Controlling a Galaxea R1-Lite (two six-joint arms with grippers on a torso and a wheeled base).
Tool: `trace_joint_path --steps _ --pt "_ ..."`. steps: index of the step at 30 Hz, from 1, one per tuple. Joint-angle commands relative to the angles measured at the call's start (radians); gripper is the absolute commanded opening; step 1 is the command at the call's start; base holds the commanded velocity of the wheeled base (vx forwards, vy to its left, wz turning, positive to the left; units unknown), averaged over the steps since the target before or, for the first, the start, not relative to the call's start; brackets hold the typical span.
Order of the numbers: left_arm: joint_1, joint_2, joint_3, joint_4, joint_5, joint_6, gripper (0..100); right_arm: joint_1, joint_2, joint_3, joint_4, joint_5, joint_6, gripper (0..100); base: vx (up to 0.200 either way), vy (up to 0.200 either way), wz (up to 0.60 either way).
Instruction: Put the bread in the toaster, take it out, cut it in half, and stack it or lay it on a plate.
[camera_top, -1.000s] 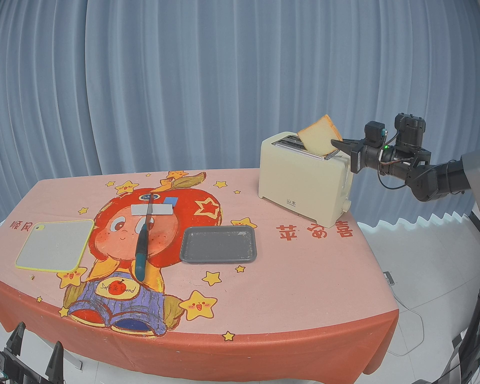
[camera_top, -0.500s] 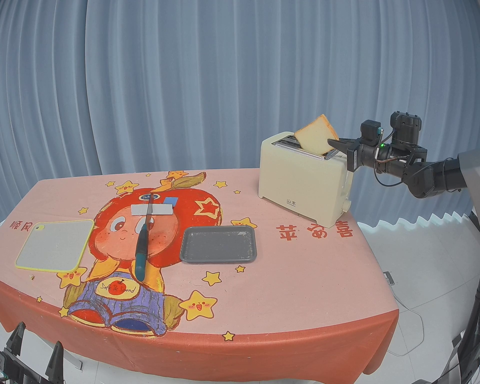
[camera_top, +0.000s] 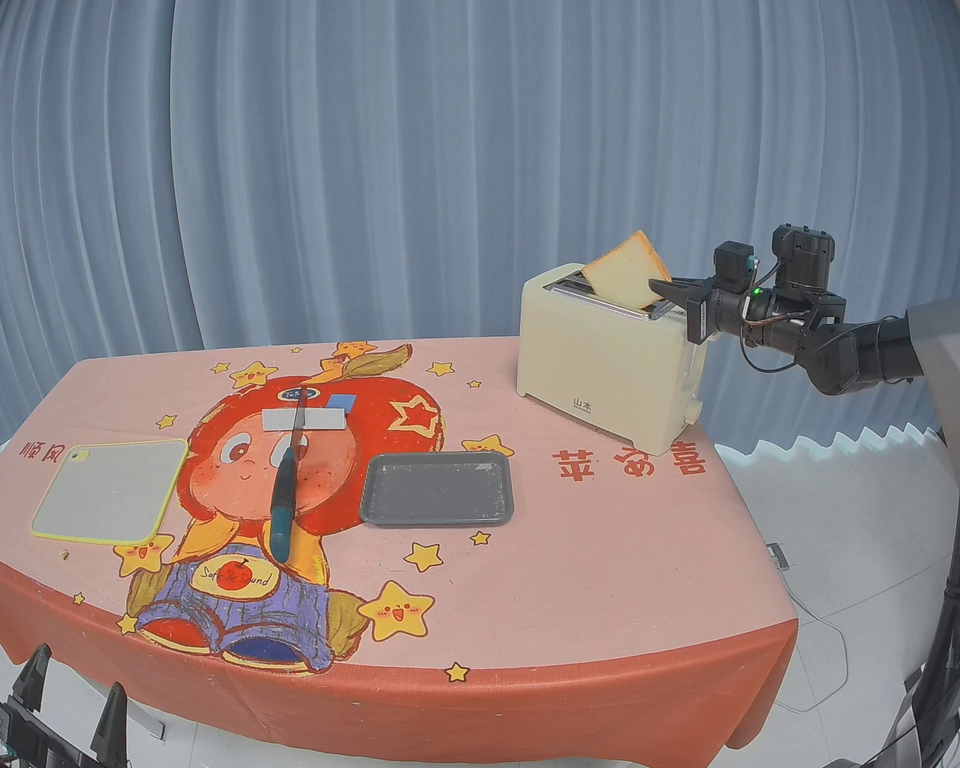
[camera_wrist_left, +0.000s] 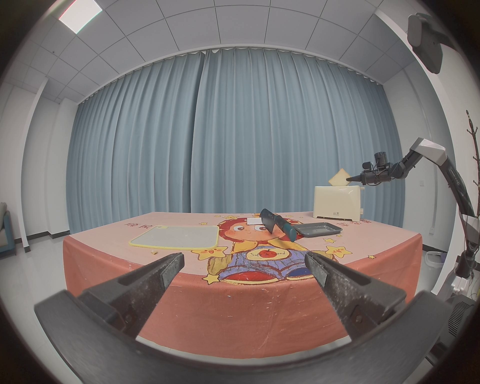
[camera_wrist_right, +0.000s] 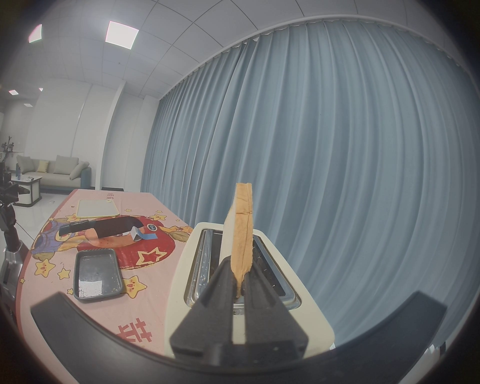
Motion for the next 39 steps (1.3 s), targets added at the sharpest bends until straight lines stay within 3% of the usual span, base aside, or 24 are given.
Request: trace_joint_path --steps 1,26,27,39 --pt "0.0 -0.016 0.018 0.0 0.0 0.0 100 0.0 0.005 -0.005 0.024 -0.003 0.0 0 0.0 0.0 0.0" --pt "0.0 -0.016 0.018 0.0 0.0 0.0 100 0.003 0.005 -0.017 0.057 -0.006 0.0 0 0.0 0.0 0.0" --pt "0.0 -0.016 0.018 0.0 0.0 0.0 100 0.003 0.007 -0.019 0.057 -0.006 0.0 100 0.0 0.0 0.0" --pt "0.0 -0.016 0.018 0.0 0.0 0.0 100 0.001 0.002 -0.029 0.048 -0.009 0.001 100 0.0 0.0 0.0"
